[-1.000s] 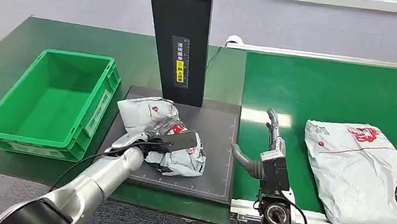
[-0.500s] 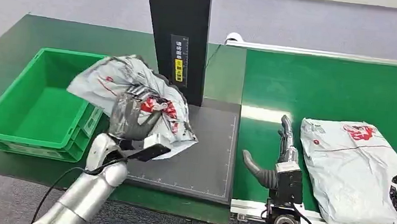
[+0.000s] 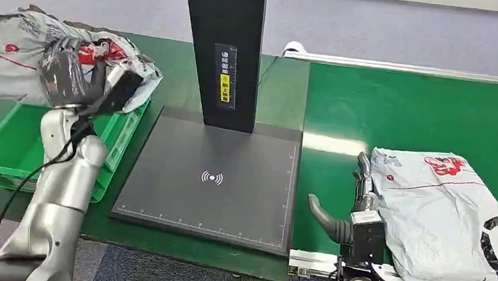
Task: Moved the parcel from conveyor to table for the left to box.
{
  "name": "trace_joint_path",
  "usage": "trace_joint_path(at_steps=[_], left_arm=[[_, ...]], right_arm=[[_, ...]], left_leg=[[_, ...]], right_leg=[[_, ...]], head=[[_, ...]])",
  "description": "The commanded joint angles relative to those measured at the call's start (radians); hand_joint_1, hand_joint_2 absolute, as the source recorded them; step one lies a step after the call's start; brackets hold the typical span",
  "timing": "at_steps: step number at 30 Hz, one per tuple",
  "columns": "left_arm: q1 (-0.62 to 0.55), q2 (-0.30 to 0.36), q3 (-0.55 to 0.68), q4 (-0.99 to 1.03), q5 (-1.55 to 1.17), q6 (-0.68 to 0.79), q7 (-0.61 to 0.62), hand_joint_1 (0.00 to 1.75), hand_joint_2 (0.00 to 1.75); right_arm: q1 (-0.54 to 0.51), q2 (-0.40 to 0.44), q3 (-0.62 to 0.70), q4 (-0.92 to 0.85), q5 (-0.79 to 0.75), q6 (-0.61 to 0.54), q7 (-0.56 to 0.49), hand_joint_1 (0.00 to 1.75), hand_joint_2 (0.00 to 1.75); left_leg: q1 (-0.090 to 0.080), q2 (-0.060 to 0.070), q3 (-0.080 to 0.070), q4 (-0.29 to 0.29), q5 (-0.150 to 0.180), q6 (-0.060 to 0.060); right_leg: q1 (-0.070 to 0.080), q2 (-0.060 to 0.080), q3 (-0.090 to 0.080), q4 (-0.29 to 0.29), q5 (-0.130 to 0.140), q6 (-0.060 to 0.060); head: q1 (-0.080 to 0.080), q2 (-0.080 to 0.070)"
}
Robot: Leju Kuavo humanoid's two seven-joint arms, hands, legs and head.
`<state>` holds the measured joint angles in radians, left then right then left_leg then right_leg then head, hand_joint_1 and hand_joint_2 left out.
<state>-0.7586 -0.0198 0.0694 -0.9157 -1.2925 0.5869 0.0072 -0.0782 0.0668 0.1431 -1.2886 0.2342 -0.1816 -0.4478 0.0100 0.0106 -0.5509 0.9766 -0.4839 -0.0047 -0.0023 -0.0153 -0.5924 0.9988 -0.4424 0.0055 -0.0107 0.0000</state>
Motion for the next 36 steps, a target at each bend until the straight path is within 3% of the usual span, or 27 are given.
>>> trace_joint_path(at_steps=[1, 5, 8, 9, 14, 15, 18, 22, 24, 25, 26, 27, 29, 30, 32, 33, 35, 36], left_arm=[[-0.32, 0.097, -0.02, 0.538, -0.083, -0.296, 0.328, 1.75, 1.75], [-0.379, 0.112, -0.01, 0.611, -0.089, -0.508, 0.403, 1.75, 1.75], [-0.397, 0.105, 0.011, 0.618, -0.08, -0.562, 0.443, 1.75, 1.75], [-0.397, 0.104, 0.022, 0.614, -0.077, -0.547, 0.469, 0.0, 1.75], [-0.387, 0.124, 0.043, 0.605, -0.075, -0.478, 0.479, 0.0, 1.75], [-0.382, 0.127, 0.057, 0.598, -0.064, -0.458, 0.474, 0.0, 0.0], [-0.38, 0.128, 0.072, 0.596, -0.059, -0.43, 0.465, 0.0, 0.0], [-0.371, 0.13, 0.081, 0.562, -0.055, -0.253, 0.382, 0.0, 0.0], [-0.348, 0.117, 0.115, 0.508, 0.02, -0.096, 0.219, 0.0, 0.0], [-0.348, 0.116, 0.116, 0.509, 0.021, -0.095, 0.217, 0.0, 0.0], [-0.322, 0.098, 0.132, 0.453, 0.087, -0.029, 0.098, 0.0, 0.0], [-0.28, 0.055, 0.164, 0.379, 0.257, -0.032, -0.101, 0.0, 0.0], [-0.24, 0.025, 0.143, 0.317, 0.299, -0.007, -0.153, 0.0, 0.0], [-0.157, -0.013, 0.128, 0.192, 0.485, -0.097, -0.284, 0.0, 0.0], [-0.095, -0.028, 0.072, 0.11, 0.569, -0.119, -0.295, 0.0, 0.0], [0.004, -0.045, 0.025, -0.005, 0.749, -0.263, -0.403, 0.0, 0.0], [0.129, -0.06, -0.051, -0.115, 0.857, -0.295, -0.432, 0.0, 0.0], [0.216, -0.07, -0.089, -0.189, 1.016, -0.422, -0.492, 0.0, 0.0]], right_arm=[[-0.052, 0.018, -0.002, 0.062, 0.015, 0.028, 0.022, 0.0, 1.75], [-0.093, 0.031, 0.001, 0.103, 0.03, 0.045, 0.028, 0.0, 1.75], [-0.114, 0.037, -0.003, 0.116, 0.032, 0.052, 0.038, 0.0, 1.75], [-0.114, 0.039, -0.004, 0.114, 0.033, 0.054, 0.04, 0.0, 1.75], [-0.096, 0.041, -0.004, 0.081, 0.044, 0.061, 0.058, 0.0, 1.75], [-0.089, 0.043, -0.006, 0.071, 0.048, 0.062, 0.063, 0.0, 1.75], [-0.078, 0.044, -0.012, 0.058, 0.052, 0.064, 0.064, 0.0, 1.75], [-0.056, 0.037, -0.015, 0.022, 0.055, 0.069, 0.066, 0.0, 1.75], [-0.033, 0.036, -0.018, -0.007, 0.055, 0.07, 0.07, 0.0, 1.75], [-0.03, 0.036, -0.018, -0.008, 0.055, 0.069, 0.07, 0.0, 1.75], [-0.017, 0.037, -0.021, -0.023, 0.056, 0.061, 0.065, 0.0, 1.75], [-0.004, 0.037, -0.03, -0.035, 0.052, 0.044, 0.053, 0.0, 1.75], [0.0, 0.036, -0.037, -0.04, 0.047, 0.04, 0.046, 0.0, 1.75], [0.0, 0.034, -0.041, -0.039, 0.042, 0.036, 0.038, 0.0, 1.75], [-0.001, 0.032, -0.044, -0.036, 0.04, 0.037, 0.036, 0.0, 1.75], [-0.006, 0.027, -0.042, -0.026, 0.04, 0.037, 0.027, 0.0, 1.75], [-0.009, 0.023, -0.043, -0.015, 0.037, 0.036, 0.02, 0.0, 1.75], [-0.01, 0.021, -0.041, -0.009, 0.036, 0.035, 0.014, 0.0, 1.75]], left_leg=[[0.0, 0.0, 0.0, 0.0, 0.0, 0.0], [0.001, 0.002, 0.0, 0.001, -0.001, 0.0], [0.001, 0.002, -0.002, 0.001, 0.0, 0.0], [0.0, 0.001, -0.003, 0.001, 0.0, 0.0], [0.0, 0.002, -0.003, 0.0, 0.0, 0.0], [0.0, 0.001, -0.002, 0.0, 0.0, 0.0], [0.0, 0.002, -0.002, 0.0, 0.0, 0.0], [0.0, 0.001, -0.003, 0.0, 0.0, 0.0], [0.0, 0.001, -0.003, 0.0, 0.0, 0.0], [0.0, 0.001, -0.003, 0.0, -0.001, 0.0], [0.0, -0.001, -0.002, 0.0, 0.0, 0.0], [0.0, -0.001, -0.002, -0.001, 0.0, 0.0], [0.0, -0.004, -0.002, -0.001, 0.0, 0.0], [-0.001, -0.002, -0.002, -0.001, 0.0, 0.0], [-0.001, -0.004, 0.0, -0.003, 0.0, 0.001], [-0.001, -0.002, -0.001, -0.002, 0.0, 0.0], [-0.002, -0.001, 0.002, -0.005, 0.0, 0.001], [-0.002, 0.0, 0.001, -0.003, 0.0, 0.001]], right_leg=[[0.0, 0.002, 0.0, 0.0, 0.001, 0.0], [0.0, 0.003, -0.001, 0.001, 0.0, -0.001], [0.001, 0.003, -0.003, 0.0, 0.001, -0.001], [0.0, 0.002, -0.003, 0.001, 0.001, -0.001], [0.0, 0.003, -0.003, 0.0, 0.001, -0.001], [0.0, 0.003, -0.002, 0.0, 0.001, -0.001], [0.0, 0.003, -0.003, 0.0, 0.001, -0.001], [0.0, 0.002, -0.004, 0.0, 0.0, 0.0], [0.0, 0.002, -0.004, 0.0, 0.0, 0.0], [0.0, 0.003, -0.003, 0.0, 0.001, 0.0], [0.0, 0.001, -0.002, 0.0, 0.0, 0.0], [0.0, 0.001, -0.002, 0.0, 0.0, 0.0], [0.0, -0.002, -0.001, -0.001, 0.0, 0.0], [-0.001, -0.001, -0.003, -0.001, 0.0, 0.0], [-0.001, -0.002, 0.001, -0.003, 0.0, 0.0], [-0.001, 0.0, -0.001, -0.002, 0.0, 0.0], [-0.003, 0.0, 0.002, -0.004, 0.001, 0.001], [-0.002, 0.001, 0.0, -0.003, 0.0, 0.001]], head=[[0.001, 0.0], [0.001, 0.0], [0.0, 0.0], [0.0, 0.0], [0.0, 0.0], [0.001, 0.0], [0.0, 0.0], [0.0, 0.0], [0.0, 0.0], [0.001, 0.0], [0.0, 0.0], [0.0, 0.0], [0.0, 0.0], [0.0, 0.0], [0.0, 0.0], [0.0, 0.0], [0.001, 0.0], [0.001, 0.0]])
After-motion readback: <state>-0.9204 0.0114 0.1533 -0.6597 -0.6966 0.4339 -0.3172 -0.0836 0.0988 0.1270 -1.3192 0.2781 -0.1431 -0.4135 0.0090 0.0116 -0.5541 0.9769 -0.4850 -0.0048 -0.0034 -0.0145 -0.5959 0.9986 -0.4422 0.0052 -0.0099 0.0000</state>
